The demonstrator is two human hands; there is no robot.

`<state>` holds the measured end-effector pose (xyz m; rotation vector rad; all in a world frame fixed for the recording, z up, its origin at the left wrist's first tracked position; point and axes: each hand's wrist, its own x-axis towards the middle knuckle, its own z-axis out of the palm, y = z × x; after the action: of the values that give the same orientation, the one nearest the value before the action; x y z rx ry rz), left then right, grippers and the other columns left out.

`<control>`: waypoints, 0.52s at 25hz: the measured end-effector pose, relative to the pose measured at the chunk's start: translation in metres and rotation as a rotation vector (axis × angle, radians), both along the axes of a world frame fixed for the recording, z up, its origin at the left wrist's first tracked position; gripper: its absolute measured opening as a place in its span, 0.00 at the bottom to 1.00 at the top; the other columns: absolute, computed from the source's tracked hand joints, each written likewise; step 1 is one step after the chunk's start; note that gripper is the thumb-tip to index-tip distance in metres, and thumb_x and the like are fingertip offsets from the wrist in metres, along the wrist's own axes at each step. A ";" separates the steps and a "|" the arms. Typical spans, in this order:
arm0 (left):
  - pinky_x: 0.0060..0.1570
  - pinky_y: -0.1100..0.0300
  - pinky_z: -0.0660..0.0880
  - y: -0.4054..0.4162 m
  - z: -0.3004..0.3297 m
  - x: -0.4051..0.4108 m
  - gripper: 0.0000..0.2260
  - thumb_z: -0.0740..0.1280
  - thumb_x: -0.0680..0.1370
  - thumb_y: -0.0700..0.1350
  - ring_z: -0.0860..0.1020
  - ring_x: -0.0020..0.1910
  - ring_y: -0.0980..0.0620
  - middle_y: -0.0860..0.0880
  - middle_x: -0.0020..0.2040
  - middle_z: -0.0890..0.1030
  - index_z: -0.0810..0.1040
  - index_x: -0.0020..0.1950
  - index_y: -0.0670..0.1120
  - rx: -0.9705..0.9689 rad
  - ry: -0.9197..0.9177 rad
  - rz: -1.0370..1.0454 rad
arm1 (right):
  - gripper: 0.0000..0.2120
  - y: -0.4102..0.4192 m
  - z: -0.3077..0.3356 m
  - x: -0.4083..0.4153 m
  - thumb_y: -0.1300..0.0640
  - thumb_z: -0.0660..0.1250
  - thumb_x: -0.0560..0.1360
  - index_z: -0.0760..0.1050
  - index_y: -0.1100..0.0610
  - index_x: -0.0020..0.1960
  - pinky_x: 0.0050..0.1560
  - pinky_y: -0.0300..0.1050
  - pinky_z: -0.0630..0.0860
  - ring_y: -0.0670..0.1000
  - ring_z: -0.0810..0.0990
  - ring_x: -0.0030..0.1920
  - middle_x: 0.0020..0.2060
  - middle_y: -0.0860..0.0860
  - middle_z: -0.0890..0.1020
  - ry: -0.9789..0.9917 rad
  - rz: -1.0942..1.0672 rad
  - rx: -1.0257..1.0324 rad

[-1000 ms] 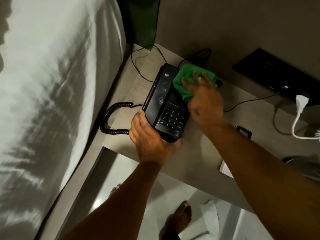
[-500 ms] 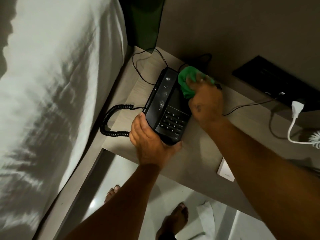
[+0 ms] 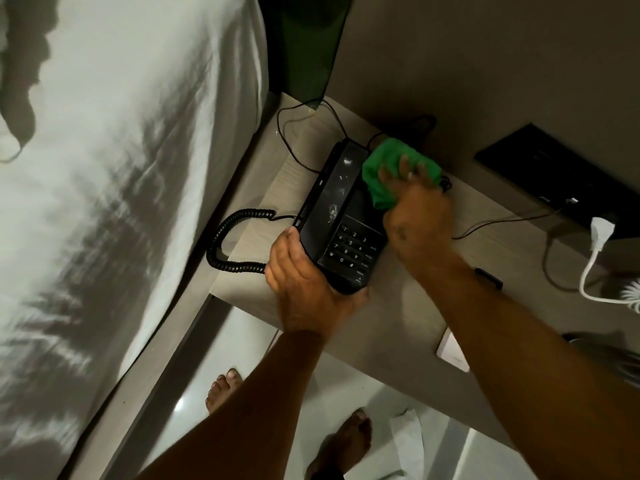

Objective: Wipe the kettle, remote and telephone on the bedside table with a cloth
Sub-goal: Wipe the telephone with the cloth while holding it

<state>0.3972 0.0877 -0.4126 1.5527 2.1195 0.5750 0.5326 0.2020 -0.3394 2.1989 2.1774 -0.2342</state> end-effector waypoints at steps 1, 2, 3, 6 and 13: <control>0.73 0.38 0.62 0.001 0.000 0.000 0.62 0.72 0.57 0.73 0.63 0.74 0.39 0.37 0.75 0.65 0.54 0.78 0.38 0.002 -0.002 -0.002 | 0.29 0.017 0.002 0.000 0.66 0.66 0.71 0.67 0.49 0.69 0.57 0.58 0.76 0.64 0.67 0.69 0.70 0.59 0.69 0.031 -0.048 -0.001; 0.73 0.38 0.62 0.001 0.000 -0.001 0.62 0.72 0.57 0.73 0.63 0.74 0.39 0.38 0.75 0.65 0.54 0.78 0.38 0.004 -0.002 0.000 | 0.28 0.024 0.002 -0.003 0.66 0.66 0.71 0.68 0.50 0.68 0.56 0.57 0.77 0.64 0.70 0.67 0.69 0.60 0.71 0.065 -0.080 0.009; 0.73 0.38 0.62 0.001 0.001 -0.001 0.62 0.73 0.56 0.73 0.63 0.74 0.39 0.38 0.75 0.64 0.53 0.78 0.38 0.004 -0.003 0.002 | 0.29 0.020 0.001 -0.004 0.66 0.66 0.71 0.67 0.50 0.69 0.58 0.57 0.76 0.63 0.69 0.68 0.69 0.59 0.70 0.076 -0.086 0.002; 0.73 0.37 0.62 0.001 0.004 0.000 0.62 0.73 0.57 0.73 0.63 0.75 0.39 0.38 0.75 0.64 0.54 0.78 0.38 0.003 -0.023 0.014 | 0.35 -0.035 -0.002 -0.012 0.68 0.68 0.69 0.64 0.48 0.71 0.66 0.60 0.70 0.61 0.59 0.74 0.74 0.54 0.64 0.026 0.008 -0.009; 0.73 0.38 0.61 0.001 0.004 -0.002 0.60 0.66 0.61 0.78 0.62 0.75 0.41 0.40 0.75 0.62 0.54 0.77 0.37 0.032 -0.031 -0.009 | 0.29 -0.118 0.009 -0.023 0.69 0.71 0.67 0.72 0.53 0.66 0.54 0.65 0.79 0.64 0.70 0.68 0.69 0.56 0.71 0.326 -0.075 0.130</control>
<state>0.3950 0.0891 -0.4086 1.5598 2.0896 0.6292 0.5098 0.0845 -0.3305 2.4687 2.3274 -0.5002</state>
